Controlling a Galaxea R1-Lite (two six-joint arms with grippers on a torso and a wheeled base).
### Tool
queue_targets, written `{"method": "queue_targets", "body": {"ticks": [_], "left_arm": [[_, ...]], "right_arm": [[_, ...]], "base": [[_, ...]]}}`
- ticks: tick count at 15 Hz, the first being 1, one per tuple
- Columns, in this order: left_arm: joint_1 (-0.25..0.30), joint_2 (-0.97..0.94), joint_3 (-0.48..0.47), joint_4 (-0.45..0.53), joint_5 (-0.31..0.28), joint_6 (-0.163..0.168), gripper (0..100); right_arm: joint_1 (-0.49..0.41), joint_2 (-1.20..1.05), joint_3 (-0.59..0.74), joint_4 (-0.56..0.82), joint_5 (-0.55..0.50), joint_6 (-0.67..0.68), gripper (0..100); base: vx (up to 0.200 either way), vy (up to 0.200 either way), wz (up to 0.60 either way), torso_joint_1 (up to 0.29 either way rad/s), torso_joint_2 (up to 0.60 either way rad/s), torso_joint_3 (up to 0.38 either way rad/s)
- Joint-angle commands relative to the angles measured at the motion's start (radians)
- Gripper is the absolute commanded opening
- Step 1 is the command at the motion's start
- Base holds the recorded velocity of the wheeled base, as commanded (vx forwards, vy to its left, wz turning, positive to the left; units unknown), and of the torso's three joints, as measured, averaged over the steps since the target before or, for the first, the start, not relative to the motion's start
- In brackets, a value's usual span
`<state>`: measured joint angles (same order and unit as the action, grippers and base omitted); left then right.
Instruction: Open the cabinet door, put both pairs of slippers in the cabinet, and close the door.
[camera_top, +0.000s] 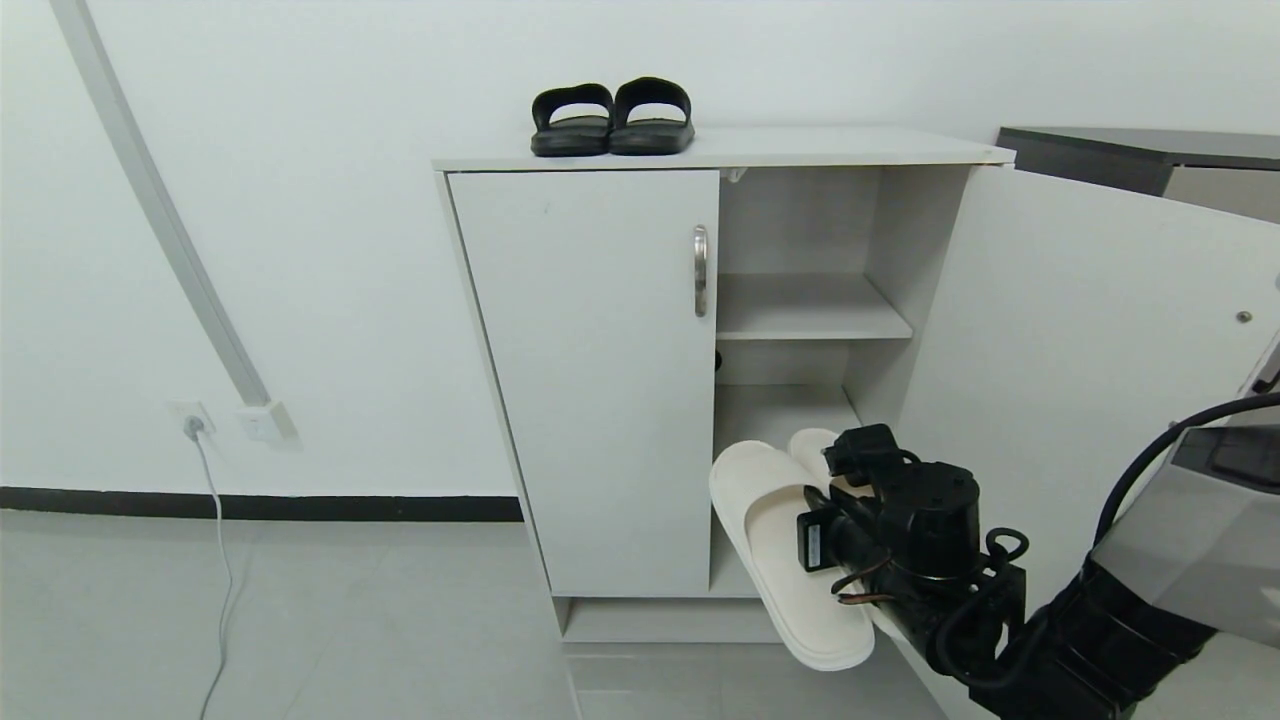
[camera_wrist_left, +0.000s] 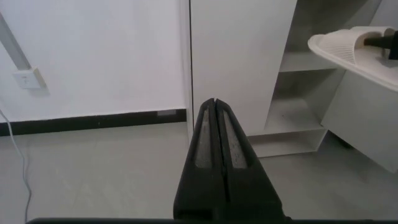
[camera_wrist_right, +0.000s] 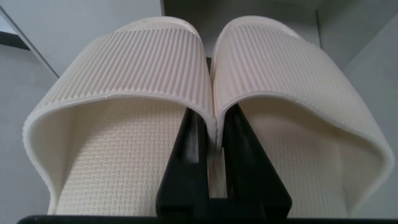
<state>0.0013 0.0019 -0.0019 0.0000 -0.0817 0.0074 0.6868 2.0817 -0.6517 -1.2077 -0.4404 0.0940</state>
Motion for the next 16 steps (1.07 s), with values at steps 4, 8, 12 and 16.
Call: {"method": "queue_targets", "body": {"ticks": [4,8,12,16], "left_arm": [[0.000,-0.002,0.000,0.000,-0.001,0.000,0],[0.000,-0.002,0.000,0.000,-0.001,0.000,0],[0.000,-0.002,0.000,-0.002,-0.001,0.000,0],[0.000,-0.002,0.000,0.000,-0.001,-0.001,0]], "right_arm": [[0.010,-0.005,-0.194,0.122,-0.142,-0.004,0],[0.036,-0.015,-0.302,0.307,-0.254,0.055,0],[0.036,-0.011,-0.333,0.387,-0.274,0.116,0],[0.040,0.021,-0.325,0.375,-0.271,0.118,0]], "base": [[0.000,0.000,0.00,0.000,0.00,0.000],[0.000,0.000,0.00,0.000,0.00,0.000],[0.000,-0.100,0.00,0.001,0.00,0.001],[0.000,-0.150,0.00,0.001,0.00,0.002]]}}
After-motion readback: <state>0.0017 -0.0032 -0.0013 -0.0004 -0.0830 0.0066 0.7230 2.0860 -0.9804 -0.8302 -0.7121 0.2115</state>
